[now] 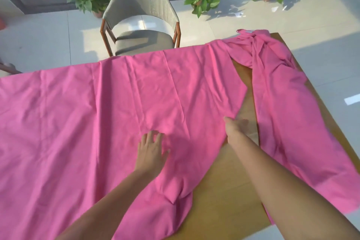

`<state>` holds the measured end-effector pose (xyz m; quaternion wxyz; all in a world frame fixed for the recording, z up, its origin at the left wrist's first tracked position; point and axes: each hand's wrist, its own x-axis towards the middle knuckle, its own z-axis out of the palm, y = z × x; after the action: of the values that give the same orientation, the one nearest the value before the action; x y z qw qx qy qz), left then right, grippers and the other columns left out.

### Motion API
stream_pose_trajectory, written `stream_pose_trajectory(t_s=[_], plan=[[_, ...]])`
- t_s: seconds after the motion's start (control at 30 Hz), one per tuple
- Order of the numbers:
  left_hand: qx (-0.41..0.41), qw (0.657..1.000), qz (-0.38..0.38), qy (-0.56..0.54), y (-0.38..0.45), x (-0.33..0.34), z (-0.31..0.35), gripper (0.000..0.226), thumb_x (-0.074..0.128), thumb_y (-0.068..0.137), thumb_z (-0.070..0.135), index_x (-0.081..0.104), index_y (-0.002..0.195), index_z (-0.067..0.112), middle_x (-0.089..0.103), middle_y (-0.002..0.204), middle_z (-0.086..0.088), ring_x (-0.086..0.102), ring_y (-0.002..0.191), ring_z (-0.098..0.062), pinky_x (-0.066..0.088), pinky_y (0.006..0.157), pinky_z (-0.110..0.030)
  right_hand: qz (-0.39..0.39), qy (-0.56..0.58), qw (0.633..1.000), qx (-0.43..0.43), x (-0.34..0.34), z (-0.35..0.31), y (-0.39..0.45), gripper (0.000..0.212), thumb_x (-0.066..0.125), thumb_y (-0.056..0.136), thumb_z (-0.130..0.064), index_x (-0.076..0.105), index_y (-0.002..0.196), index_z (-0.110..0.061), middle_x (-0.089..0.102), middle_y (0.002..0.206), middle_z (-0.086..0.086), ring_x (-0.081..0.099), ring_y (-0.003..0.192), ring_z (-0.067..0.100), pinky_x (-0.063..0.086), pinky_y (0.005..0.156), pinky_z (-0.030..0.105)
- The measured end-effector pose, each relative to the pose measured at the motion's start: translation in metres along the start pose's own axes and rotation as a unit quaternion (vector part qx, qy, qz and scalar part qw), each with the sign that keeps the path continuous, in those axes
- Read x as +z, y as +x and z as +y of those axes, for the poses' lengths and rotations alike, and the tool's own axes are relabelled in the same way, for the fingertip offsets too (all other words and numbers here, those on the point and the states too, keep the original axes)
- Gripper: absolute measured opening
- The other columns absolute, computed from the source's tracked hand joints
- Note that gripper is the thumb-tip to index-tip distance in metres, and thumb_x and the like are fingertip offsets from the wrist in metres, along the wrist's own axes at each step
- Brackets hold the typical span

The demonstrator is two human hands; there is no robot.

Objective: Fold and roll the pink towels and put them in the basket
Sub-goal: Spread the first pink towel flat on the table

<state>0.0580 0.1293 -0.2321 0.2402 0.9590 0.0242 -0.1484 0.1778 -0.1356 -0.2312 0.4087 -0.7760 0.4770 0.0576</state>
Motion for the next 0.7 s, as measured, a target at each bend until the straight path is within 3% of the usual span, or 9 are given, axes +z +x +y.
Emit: stream_pose_trajectory(t_s=[0.1, 0.23, 0.3, 0.37, 0.47, 0.53, 0.57, 0.63, 0.7], plan=[[0.051, 0.997, -0.035, -0.044, -0.01, 0.016, 0.03, 0.044, 0.07, 0.089, 0.034, 0.058, 0.128, 0.017, 0.053, 0.126, -0.001, 0.048, 0.117, -0.027, 0.041, 0.102, -0.041, -0.079, 0.029, 0.996, 0.027, 0.002, 0.008, -0.01, 0.068, 0.079, 0.083, -0.034, 0.051, 0.132, 0.004, 0.06, 0.132, 0.019, 0.062, 0.116, 0.033, 0.049, 0.088, 0.034], [0.042, 0.993, -0.076, -0.078, -0.009, 0.032, 0.066, 0.06, 0.064, 0.084, 0.064, 0.054, 0.129, 0.026, 0.055, 0.126, 0.008, 0.051, 0.117, -0.018, 0.048, 0.095, -0.038, -0.149, 0.045, 0.987, 0.025, -0.001, -0.002, -0.034, 0.063, 0.044, 0.1, -0.056, 0.054, 0.137, -0.006, 0.06, 0.136, 0.013, 0.059, 0.121, 0.033, 0.049, 0.101, 0.044], [0.017, 0.993, -0.083, -0.076, -0.003, 0.035, 0.078, 0.068, 0.062, 0.08, 0.073, 0.052, 0.127, 0.025, 0.057, 0.122, 0.008, 0.053, 0.113, -0.017, 0.051, 0.091, -0.04, -0.273, 0.106, 0.956, 0.01, -0.004, -0.009, -0.047, 0.061, 0.033, 0.101, -0.063, 0.061, 0.13, -0.017, 0.066, 0.128, 0.003, 0.063, 0.117, 0.026, 0.052, 0.095, 0.041], [-0.004, 0.995, -0.071, -0.076, 0.005, 0.038, 0.086, 0.044, 0.062, 0.088, 0.057, 0.05, 0.108, 0.02, 0.06, 0.104, 0.003, 0.058, 0.1, -0.023, 0.05, 0.076, -0.04, -0.375, 0.17, 0.911, -0.01, -0.007, -0.007, -0.054, 0.053, 0.032, 0.102, -0.06, 0.063, 0.123, -0.022, 0.07, 0.119, 0.001, 0.068, 0.107, 0.02, 0.057, 0.08, 0.034], [-0.112, 0.977, -0.04, -0.175, 0.024, 0.039, 0.08, 0.012, 0.051, 0.096, 0.023, 0.05, 0.091, 0.012, 0.059, 0.083, -0.006, 0.063, 0.086, -0.037, 0.039, 0.063, -0.037, -0.307, 0.134, 0.941, -0.045, -0.007, 0.006, -0.055, 0.035, 0.046, 0.105, -0.037, 0.065, 0.124, -0.014, 0.066, 0.127, 0.007, 0.066, 0.105, 0.019, 0.058, 0.079, 0.034], [-0.187, 0.949, -0.04, -0.252, 0.035, 0.035, 0.066, 0.015, 0.052, 0.097, 0.019, 0.059, 0.096, 0.006, 0.063, 0.086, -0.012, 0.063, 0.083, -0.035, 0.04, 0.064, -0.036, -0.208, 0.027, 0.976, -0.059, 0.001, 0.019, -0.056, 0.03, 0.057, 0.098, -0.022, 0.066, 0.121, -0.007, 0.068, 0.123, 0.012, 0.067, 0.106, 0.029, 0.056, 0.09, 0.044], [-0.206, 0.935, -0.047, -0.286, 0.039, 0.034, 0.058, 0.016, 0.054, 0.099, 0.019, 0.062, 0.097, 0.005, 0.064, 0.087, -0.013, 0.062, 0.082, -0.032, 0.041, 0.065, -0.035, -0.211, -0.016, 0.975, -0.063, 0.007, 0.025, -0.06, 0.03, 0.06, 0.095, -0.021, 0.068, 0.116, -0.002, 0.071, 0.116, 0.016, 0.068, 0.104, 0.034, 0.055, 0.091, 0.047], [-0.228, 0.911, -0.068, -0.337, 0.043, 0.032, 0.046, 0.016, 0.055, 0.101, 0.017, 0.064, 0.095, 0.005, 0.061, 0.084, -0.012, 0.057, 0.079, -0.025, 0.042, 0.067, -0.034, -0.274, -0.058, 0.958, -0.067, 0.018, 0.037, -0.076, 0.03, 0.066, 0.091, -0.027, 0.07, 0.1, 0.001, 0.074, 0.094, 0.017, 0.07, 0.088, 0.034, 0.058, 0.081, 0.044], [-0.232, 0.899, -0.079, -0.364, 0.043, 0.031, 0.043, 0.015, 0.056, 0.102, 0.014, 0.065, 0.093, 0.006, 0.061, 0.083, -0.012, 0.054, 0.078, -0.022, 0.043, 0.067, -0.033, -0.277, -0.05, 0.958, -0.059, 0.03, 0.042, -0.088, 0.023, 0.069, 0.089, -0.029, 0.064, 0.078, -0.008, 0.066, 0.071, 0.005, 0.062, 0.064, 0.02, 0.054, 0.06, 0.026]])
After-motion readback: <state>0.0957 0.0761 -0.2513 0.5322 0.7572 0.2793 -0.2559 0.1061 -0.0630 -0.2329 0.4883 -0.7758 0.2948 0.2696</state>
